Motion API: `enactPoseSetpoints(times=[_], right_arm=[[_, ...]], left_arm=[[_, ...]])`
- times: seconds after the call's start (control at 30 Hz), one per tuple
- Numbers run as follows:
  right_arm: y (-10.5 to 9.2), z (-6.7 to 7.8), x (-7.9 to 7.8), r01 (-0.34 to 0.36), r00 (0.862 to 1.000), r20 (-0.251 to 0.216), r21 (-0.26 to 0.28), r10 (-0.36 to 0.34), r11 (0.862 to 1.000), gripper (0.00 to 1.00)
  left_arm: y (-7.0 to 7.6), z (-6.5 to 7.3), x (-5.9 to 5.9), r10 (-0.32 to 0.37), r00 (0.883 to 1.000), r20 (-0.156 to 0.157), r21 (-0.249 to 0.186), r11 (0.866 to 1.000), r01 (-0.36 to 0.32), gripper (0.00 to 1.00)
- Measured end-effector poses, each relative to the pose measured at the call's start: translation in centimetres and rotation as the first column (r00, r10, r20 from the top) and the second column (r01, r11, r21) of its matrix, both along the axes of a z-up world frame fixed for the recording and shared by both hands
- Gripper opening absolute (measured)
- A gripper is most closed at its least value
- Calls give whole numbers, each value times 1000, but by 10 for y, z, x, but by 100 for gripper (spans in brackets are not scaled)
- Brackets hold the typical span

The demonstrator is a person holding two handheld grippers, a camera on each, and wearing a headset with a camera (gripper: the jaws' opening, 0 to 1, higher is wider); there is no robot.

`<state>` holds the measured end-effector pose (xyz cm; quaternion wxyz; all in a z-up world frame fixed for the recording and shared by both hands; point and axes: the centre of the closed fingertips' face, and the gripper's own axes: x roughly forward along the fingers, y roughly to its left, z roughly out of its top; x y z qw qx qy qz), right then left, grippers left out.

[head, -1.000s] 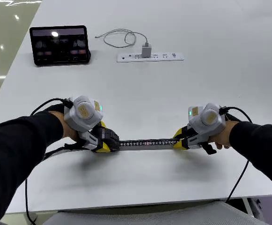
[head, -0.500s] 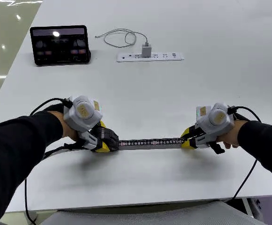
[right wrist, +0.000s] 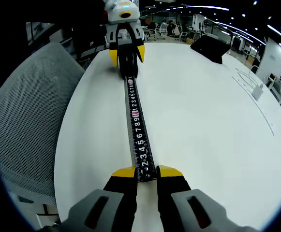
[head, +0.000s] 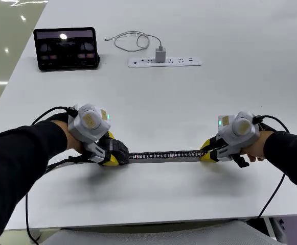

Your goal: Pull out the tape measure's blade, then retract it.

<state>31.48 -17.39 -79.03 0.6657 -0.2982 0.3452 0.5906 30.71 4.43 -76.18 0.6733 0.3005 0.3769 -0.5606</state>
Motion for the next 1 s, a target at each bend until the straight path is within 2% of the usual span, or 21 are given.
enactPoseSetpoints(times=[0.43, 0.7, 1.0], right_arm=[[-6, 2, -1, 6, 1000, -1, -4, -6, 1000, 10], [-21, 1, 1, 18, 1000, 0, -16, -18, 1000, 10], [-28, 2, 2, 33, 999, 0, -14, -33, 999, 10]], left_arm=[[0, 0, 1, 3, 1000, 1, -2, 1000, -3, 35], [0, 0, 0, 5, 1000, 4, 0, 1000, -5, 35], [0, -1, 0, 7, 1000, 4, 0, 1000, -7, 35]])
